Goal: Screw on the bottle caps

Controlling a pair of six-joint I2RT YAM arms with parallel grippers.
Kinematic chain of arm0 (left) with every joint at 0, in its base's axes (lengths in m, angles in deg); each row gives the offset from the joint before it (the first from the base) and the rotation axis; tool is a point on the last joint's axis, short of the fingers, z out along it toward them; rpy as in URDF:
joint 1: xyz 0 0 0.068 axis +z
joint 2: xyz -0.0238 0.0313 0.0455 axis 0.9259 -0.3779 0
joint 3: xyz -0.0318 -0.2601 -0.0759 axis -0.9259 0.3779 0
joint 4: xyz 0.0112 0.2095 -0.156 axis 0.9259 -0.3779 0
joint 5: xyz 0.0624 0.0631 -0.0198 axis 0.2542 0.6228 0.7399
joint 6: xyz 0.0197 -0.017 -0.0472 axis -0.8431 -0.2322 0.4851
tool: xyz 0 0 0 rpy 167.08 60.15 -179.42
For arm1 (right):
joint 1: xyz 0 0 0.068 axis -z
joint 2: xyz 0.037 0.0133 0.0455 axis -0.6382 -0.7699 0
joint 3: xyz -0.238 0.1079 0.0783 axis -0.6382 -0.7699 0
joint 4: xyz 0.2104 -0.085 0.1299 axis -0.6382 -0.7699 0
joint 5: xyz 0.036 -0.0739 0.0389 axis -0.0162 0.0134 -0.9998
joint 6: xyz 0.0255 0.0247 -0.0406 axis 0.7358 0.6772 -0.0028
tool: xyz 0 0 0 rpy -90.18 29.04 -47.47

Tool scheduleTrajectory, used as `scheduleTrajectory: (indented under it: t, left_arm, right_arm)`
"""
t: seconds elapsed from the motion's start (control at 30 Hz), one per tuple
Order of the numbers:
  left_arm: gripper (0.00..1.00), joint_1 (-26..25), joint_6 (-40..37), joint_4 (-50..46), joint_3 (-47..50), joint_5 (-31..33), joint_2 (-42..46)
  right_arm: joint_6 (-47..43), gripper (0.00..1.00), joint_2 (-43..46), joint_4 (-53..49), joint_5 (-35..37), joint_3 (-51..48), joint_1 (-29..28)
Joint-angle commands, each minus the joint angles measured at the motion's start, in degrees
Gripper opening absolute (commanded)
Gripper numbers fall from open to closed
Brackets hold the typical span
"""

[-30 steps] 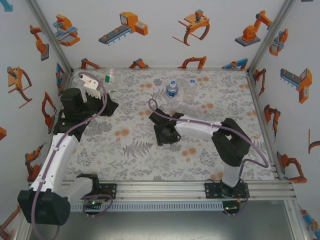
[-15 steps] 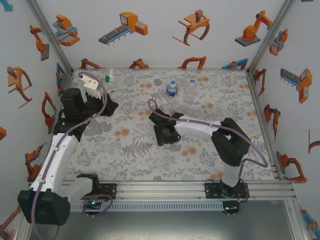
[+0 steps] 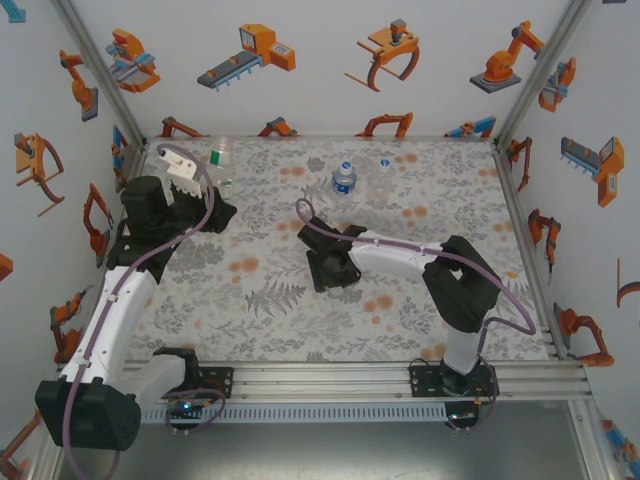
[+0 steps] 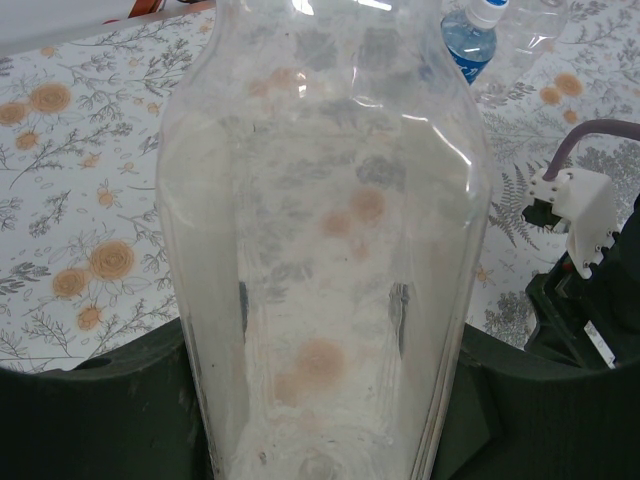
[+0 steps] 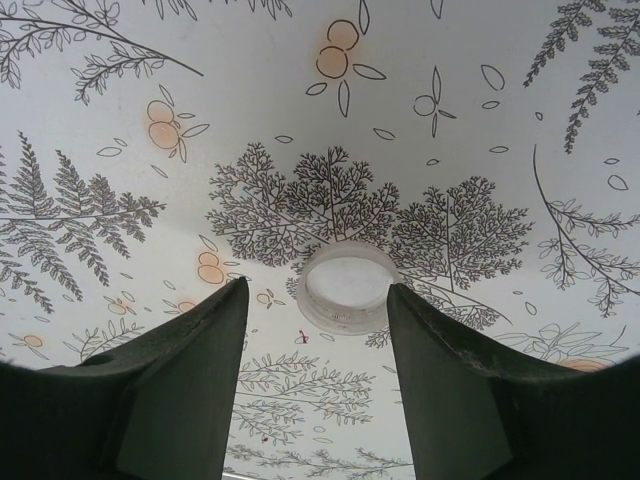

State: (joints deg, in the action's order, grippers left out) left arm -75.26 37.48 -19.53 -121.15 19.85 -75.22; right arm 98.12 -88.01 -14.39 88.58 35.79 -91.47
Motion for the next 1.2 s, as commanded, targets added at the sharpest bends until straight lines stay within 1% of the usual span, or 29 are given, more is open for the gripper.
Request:
scheduleTrajectory:
  t: [0.0,0.37,0.5,0.67,1.17]
  left_arm:
    - [0.02,0.26,0.69,1.25,-0.09,-0.78,-0.13]
    - [0.02,0.26,0.75,1.32,-0.09,-0.95,-0.21]
    - [0.02,0.26,0.75,1.5,-0.07,-1.13,-0.39]
    - [0.02,0.32,0.74,1.44,-0.09,-1.13,-0.4]
    - [0.02,0.39,0.85,1.5,-0.11,-1.3,-0.56]
  right_arm:
    - [-0.83,0.55,2.47,-1.93,1.83,1.46,-0.2]
    - [-1.02,0.58,1.99,-2.51,2.54,1.09,-0.13]
    - [-0.99,0.57,0.74,-2.49,1.59,1.0,-0.1]
    - [-0.95,0.54,0.51,-1.82,0.78,0.71,-0.13]
    - [-0.72,0.53,-0.37,-1.63,0.97,-0.24,-0.1]
